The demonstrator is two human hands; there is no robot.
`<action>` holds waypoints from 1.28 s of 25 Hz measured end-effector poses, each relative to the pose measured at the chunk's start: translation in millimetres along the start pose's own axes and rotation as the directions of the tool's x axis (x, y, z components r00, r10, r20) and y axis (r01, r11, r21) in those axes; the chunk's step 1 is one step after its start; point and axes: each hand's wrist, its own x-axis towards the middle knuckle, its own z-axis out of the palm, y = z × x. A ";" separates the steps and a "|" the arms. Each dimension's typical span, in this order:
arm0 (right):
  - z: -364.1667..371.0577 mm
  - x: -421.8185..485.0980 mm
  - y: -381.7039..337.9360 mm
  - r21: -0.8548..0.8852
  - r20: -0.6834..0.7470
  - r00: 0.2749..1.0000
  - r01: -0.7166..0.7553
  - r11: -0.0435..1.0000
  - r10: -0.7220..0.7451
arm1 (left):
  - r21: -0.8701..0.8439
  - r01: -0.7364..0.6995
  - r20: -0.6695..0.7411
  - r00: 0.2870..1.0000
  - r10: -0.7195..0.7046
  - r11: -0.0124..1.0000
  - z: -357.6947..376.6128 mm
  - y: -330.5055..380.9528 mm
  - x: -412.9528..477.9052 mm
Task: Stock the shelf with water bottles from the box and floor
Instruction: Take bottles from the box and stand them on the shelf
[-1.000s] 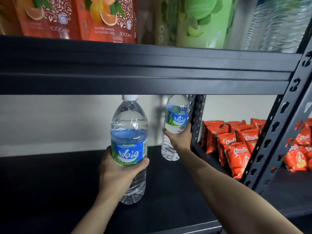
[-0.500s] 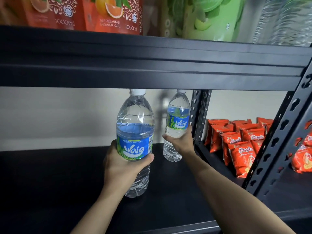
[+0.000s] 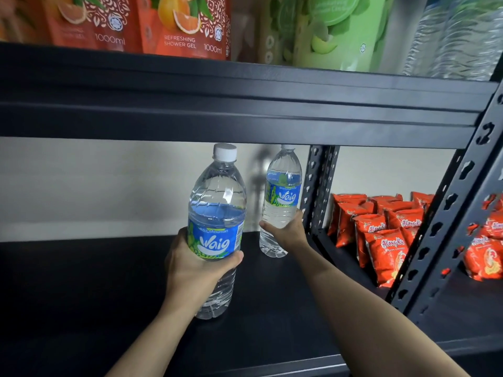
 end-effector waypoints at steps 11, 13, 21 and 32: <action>-32.0 -71.6 76.1 -0.720 0.306 0.950 0.192 0.667 0.058 | -0.017 0.007 0.039 0.999 -0.007 1.000 45.4 -6.4 30.2; -33.0 -76.1 80.3 -0.733 0.315 0.949 0.228 0.641 0.022 | -0.018 -0.003 0.033 0.999 0.003 1.000 57.2 -4.6 42.8; -29.6 -74.5 83.4 -0.753 0.300 0.954 0.252 0.608 -0.023 | 0.033 -0.015 -0.055 0.998 0.017 0.999 94.9 -23.4 89.1; -30.7 -76.1 79.8 -0.751 0.295 0.955 0.243 0.614 -0.017 | 0.038 -0.034 0.045 0.998 0.033 0.999 106.7 -70.2 78.1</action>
